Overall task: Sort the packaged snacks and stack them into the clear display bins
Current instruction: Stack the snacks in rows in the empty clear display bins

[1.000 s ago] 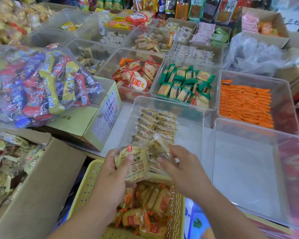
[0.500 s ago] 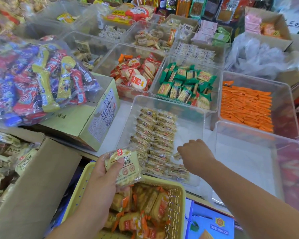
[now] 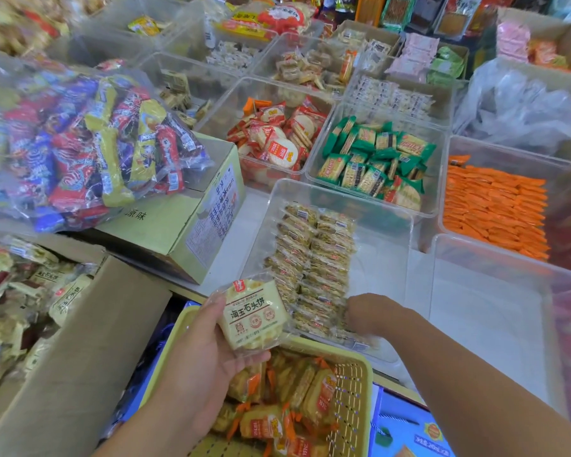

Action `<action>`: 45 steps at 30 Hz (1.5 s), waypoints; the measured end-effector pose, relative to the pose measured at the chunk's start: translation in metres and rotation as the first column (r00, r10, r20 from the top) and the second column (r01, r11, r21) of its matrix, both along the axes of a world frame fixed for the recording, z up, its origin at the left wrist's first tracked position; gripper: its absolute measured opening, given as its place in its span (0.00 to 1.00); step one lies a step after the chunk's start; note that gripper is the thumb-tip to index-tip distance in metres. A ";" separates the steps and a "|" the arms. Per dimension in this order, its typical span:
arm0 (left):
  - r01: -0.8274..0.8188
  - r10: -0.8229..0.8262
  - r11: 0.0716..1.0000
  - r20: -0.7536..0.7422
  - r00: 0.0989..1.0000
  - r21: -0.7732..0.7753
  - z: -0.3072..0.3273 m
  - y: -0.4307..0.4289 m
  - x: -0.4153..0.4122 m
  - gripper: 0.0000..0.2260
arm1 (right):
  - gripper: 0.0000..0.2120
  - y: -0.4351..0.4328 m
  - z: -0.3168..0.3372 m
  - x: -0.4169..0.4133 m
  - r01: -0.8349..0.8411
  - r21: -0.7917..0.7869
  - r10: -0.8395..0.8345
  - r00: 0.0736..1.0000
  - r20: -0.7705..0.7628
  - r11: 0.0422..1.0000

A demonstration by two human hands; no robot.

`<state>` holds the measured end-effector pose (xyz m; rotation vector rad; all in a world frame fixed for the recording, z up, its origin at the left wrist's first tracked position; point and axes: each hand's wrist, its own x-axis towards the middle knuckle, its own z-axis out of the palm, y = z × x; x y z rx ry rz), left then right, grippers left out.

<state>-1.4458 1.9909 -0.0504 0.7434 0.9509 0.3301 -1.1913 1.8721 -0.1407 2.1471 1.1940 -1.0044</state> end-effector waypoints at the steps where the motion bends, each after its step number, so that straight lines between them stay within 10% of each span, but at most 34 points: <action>1: 0.007 -0.007 1.000 0.005 1.000 -0.003 0.002 0.000 0.000 0.17 | 0.10 0.001 0.002 0.000 0.017 0.000 -0.017 1.000 -0.007 1.000; 6: 0.065 -0.054 0.982 -0.069 0.996 0.178 0.007 0.002 -0.001 0.11 | 0.18 -0.001 0.049 -0.007 0.132 0.221 -0.146 0.988 0.046 0.966; 9: 0.217 -0.149 0.868 -0.183 0.972 0.446 0.009 0.001 0.000 0.14 | 0.24 -0.009 0.083 -0.032 0.467 0.542 -0.351 0.884 -0.310 0.698; 11: 0.325 -0.229 0.733 -0.233 0.945 0.597 0.011 -0.003 0.005 0.15 | 0.25 -0.016 0.101 -0.060 0.859 0.326 -0.397 0.480 -0.783 0.396; 14: 0.457 -0.314 0.484 -0.340 0.886 0.746 0.011 -0.014 0.017 0.22 | 0.31 -0.023 0.110 -0.089 0.937 -0.204 -0.218 -0.144 -0.965 0.283; 17: 0.576 -0.388 0.161 -0.485 0.784 0.802 0.009 -0.020 0.027 0.25 | 0.25 -0.025 0.105 -0.095 0.948 -0.305 -0.163 -0.287 -0.944 0.093; 20: 0.637 -0.454 0.021 -0.560 0.693 0.771 0.004 -0.013 0.035 0.26 | 0.11 -0.030 0.100 -0.078 0.985 -0.152 -0.262 -0.169 -0.950 -0.086; 22: 0.661 -0.398 0.000 -0.607 0.689 0.750 0.000 -0.003 0.040 0.28 | 0.07 -0.037 0.099 -0.056 0.985 0.141 -0.359 0.098 -0.928 -0.096; 25: 0.713 -0.182 0.003 -0.700 0.690 0.701 -0.011 0.020 0.050 0.33 | 0.08 -0.049 0.099 -0.013 0.636 0.751 -0.513 0.710 -0.482 0.174; 27: 0.855 -0.139 0.043 -0.844 0.518 0.517 -0.020 0.035 0.055 0.44 | 0.15 -0.049 0.098 0.011 0.371 0.806 -0.425 0.890 -0.167 0.461; 30: 0.966 -0.198 0.048 -0.945 0.260 0.255 -0.033 0.050 0.056 0.54 | 0.18 -0.036 0.089 0.027 0.103 0.608 -0.204 0.974 0.099 0.787; 33: 0.977 -0.163 -0.014 -0.964 0.208 0.213 -0.040 0.049 0.057 0.52 | 0.16 -0.019 0.070 0.025 -0.122 0.331 0.025 0.959 0.283 0.936; 45: 0.959 -0.119 -0.113 -0.962 0.246 0.259 -0.053 0.054 0.047 0.49 | 0.07 0.015 -0.008 0.038 0.095 -0.005 -0.095 0.995 0.001 0.995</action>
